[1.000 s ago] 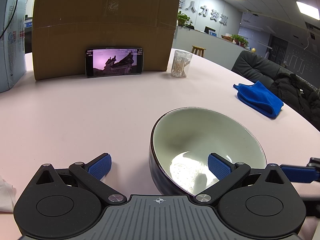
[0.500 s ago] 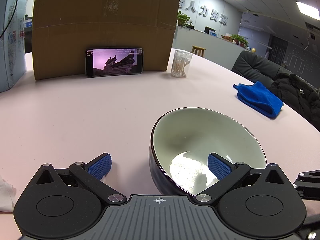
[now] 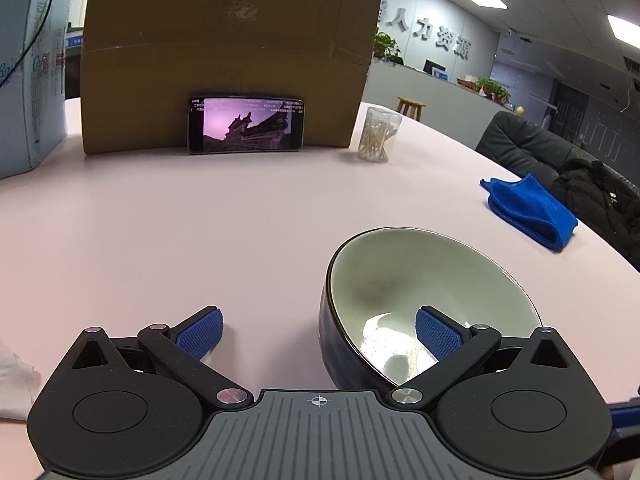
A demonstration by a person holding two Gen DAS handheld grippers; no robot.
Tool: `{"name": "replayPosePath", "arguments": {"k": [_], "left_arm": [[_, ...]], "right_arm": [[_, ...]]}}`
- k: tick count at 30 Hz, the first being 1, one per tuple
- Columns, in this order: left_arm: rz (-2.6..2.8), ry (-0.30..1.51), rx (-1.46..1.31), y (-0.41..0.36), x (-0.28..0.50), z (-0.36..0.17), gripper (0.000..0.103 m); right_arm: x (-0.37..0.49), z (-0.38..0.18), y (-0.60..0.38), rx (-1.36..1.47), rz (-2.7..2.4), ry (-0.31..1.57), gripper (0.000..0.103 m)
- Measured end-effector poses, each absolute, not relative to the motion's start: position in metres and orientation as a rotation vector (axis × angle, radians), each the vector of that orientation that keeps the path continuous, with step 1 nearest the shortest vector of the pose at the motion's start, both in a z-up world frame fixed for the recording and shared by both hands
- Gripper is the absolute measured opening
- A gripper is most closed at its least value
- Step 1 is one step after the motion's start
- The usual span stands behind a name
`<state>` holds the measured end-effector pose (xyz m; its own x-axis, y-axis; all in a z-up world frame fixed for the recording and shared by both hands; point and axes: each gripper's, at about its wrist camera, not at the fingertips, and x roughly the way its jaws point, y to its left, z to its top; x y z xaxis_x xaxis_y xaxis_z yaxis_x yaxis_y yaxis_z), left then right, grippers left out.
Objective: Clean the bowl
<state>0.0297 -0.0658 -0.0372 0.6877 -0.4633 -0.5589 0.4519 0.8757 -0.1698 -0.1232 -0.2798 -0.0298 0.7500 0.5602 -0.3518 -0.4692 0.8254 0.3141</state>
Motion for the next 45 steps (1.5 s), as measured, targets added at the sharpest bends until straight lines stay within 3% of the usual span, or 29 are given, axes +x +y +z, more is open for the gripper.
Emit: {"name": "replayPosePath", "arguments": {"k": [3,4,5,7,8,15,18,20,23,33,37,41,45], "left_arm": [[-0.511,0.628,-0.020,-0.066,0.029,-0.037,0.103],[-0.512,0.628,-0.020,-0.066,0.029,-0.037,0.103],[-0.512,0.628,-0.020,-0.066,0.029,-0.037,0.103],[-0.512,0.628,-0.020,-0.066,0.029,-0.037,0.103],[-0.512,0.628,-0.020,-0.066,0.029,-0.037,0.103],[-0.514,0.627,-0.018,-0.066,0.030,-0.037,0.103],[-0.514,0.627,-0.018,-0.066,0.031,-0.037,0.103],[-0.514,0.628,-0.018,-0.066,0.031,-0.037,0.103],[-0.514,0.627,-0.018,-0.066,0.029,-0.036,0.103],[-0.517,0.630,-0.022,-0.067,0.030,-0.035,0.103],[-0.517,0.630,-0.024,-0.066,0.030,-0.036,0.103],[-0.517,0.627,-0.023,-0.066,0.030,-0.036,0.103],[-0.515,0.617,-0.024,-0.066,0.029,-0.035,0.103]], "right_arm": [[-0.127,-0.029,-0.282,0.184,0.549,0.452,0.017],[-0.127,-0.029,-0.281,0.172,0.537,0.454,0.025],[-0.128,-0.029,-0.279,0.161,0.519,0.449,0.044],[-0.129,-0.031,-0.276,0.140,0.497,0.447,0.070],[-0.128,-0.031,-0.272,0.124,0.482,0.446,0.075],[-0.113,-0.043,-0.250,0.046,0.462,0.521,0.077],[-0.112,-0.049,-0.244,0.010,0.448,0.538,0.057],[-0.113,-0.049,-0.246,0.004,0.451,0.533,0.036],[-0.117,-0.048,-0.252,0.003,0.451,0.525,0.019],[-0.140,-0.033,-0.286,0.044,0.452,0.460,0.017],[-0.139,-0.035,-0.271,0.004,0.556,0.487,0.024],[-0.134,-0.036,-0.267,-0.025,0.510,0.487,0.063],[-0.135,-0.032,-0.276,0.003,0.486,0.454,0.080]]}}
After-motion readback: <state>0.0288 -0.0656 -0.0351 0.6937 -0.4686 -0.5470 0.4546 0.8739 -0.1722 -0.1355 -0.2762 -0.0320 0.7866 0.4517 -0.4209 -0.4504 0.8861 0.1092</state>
